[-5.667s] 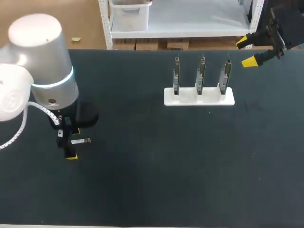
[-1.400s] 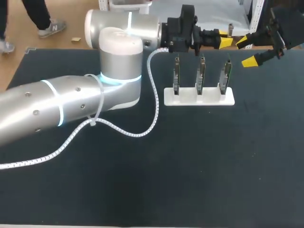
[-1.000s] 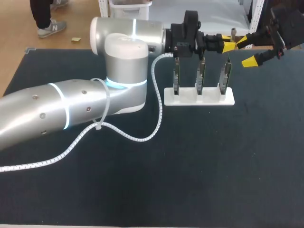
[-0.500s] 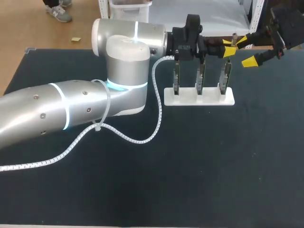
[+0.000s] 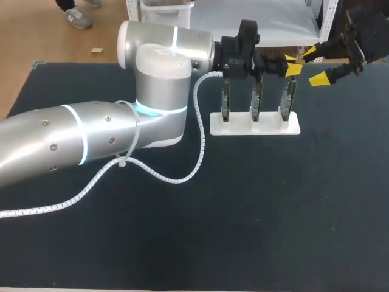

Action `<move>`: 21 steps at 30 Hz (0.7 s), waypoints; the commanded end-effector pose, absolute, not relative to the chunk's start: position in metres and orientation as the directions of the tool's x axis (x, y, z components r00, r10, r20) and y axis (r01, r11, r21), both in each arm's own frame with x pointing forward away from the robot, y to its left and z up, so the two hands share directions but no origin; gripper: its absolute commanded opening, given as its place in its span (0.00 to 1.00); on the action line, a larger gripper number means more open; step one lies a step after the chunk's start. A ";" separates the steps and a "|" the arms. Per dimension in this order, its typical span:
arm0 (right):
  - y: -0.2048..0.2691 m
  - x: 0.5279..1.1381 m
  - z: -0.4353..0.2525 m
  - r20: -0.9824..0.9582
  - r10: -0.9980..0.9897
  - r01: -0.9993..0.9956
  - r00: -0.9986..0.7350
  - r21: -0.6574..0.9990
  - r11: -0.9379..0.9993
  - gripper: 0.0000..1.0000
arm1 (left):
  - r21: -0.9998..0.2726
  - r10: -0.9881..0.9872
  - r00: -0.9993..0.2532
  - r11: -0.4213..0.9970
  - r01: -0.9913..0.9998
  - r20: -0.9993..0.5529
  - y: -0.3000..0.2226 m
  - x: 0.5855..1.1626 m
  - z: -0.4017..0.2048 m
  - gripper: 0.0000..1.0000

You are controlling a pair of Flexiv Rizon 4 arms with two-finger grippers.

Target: Pick up the optical module with the left hand, and insert it into the network port with the right hand.

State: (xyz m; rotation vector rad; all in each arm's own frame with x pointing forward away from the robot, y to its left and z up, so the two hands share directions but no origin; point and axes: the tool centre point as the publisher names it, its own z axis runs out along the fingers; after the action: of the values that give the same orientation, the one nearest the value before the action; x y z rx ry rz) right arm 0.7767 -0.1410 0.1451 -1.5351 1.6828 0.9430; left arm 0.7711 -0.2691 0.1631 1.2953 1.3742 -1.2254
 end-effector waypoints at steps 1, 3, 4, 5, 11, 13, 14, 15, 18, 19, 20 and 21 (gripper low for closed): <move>-0.141 0.774 0.146 -0.851 -0.517 -0.996 -0.089 0.071 0.054 1.00 | -0.095 0.152 -0.090 -0.024 0.995 -0.984 -0.269 0.771 0.163 0.00; -0.141 0.774 0.146 -0.851 -0.517 -0.996 -0.089 0.071 0.054 1.00 | -0.096 0.155 -0.092 -0.023 0.995 -0.984 -0.268 0.770 0.162 0.00; -0.141 0.774 0.146 -0.851 -0.517 -0.996 -0.089 0.071 0.054 1.00 | -0.097 0.155 -0.092 -0.023 0.995 -0.984 -0.268 0.770 0.162 0.00; -0.141 0.774 0.146 -0.851 -0.517 -0.996 -0.089 0.071 0.054 1.00 | -0.097 0.157 -0.092 -0.023 0.995 -0.983 -0.268 0.770 0.162 0.00; -0.141 0.774 0.146 -0.851 -0.517 -0.996 -0.089 0.071 0.054 1.00 | -0.097 0.159 -0.093 -0.019 0.995 -0.983 -0.268 0.770 0.162 0.00; -0.141 0.774 0.146 -0.851 -0.517 -0.996 -0.089 0.071 0.054 1.00 | -0.097 0.159 -0.093 -0.018 0.995 -0.983 -0.268 0.770 0.162 0.00; -0.141 0.774 0.146 -0.851 -0.517 -0.996 -0.089 0.071 0.054 1.00 | -0.097 0.160 -0.093 -0.017 0.995 -0.983 -0.268 0.770 0.162 0.00; -0.141 0.774 0.146 -0.851 -0.517 -0.996 -0.089 0.071 0.054 1.00 | -0.097 0.160 -0.093 -0.016 0.995 -0.983 -0.267 0.771 0.162 0.00; -0.141 0.774 0.146 -0.851 -0.517 -0.996 -0.089 0.071 0.054 1.00 | -0.097 0.162 -0.094 -0.013 0.995 -0.982 -0.267 0.771 0.162 0.00; -0.141 0.774 0.146 -0.851 -0.517 -0.996 -0.089 0.071 0.054 1.00 | -0.098 0.163 -0.094 -0.013 0.995 -0.982 -0.267 0.771 0.162 0.00; -0.141 0.774 0.146 -0.851 -0.517 -0.996 -0.089 0.071 0.054 1.00 | -0.098 0.164 -0.094 -0.012 0.995 -0.982 -0.266 0.771 0.162 0.00; -0.141 0.774 0.146 -0.851 -0.517 -0.996 -0.089 0.071 0.054 1.00 | -0.098 0.165 -0.095 -0.012 0.995 -0.982 -0.266 0.771 0.161 0.00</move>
State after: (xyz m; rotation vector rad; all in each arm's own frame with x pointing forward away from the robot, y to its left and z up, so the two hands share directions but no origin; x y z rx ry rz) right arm 0.7767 -0.1410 0.1452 -1.5351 1.6828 0.9430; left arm 0.7722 -0.2674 0.1609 1.2985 1.3900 -1.2173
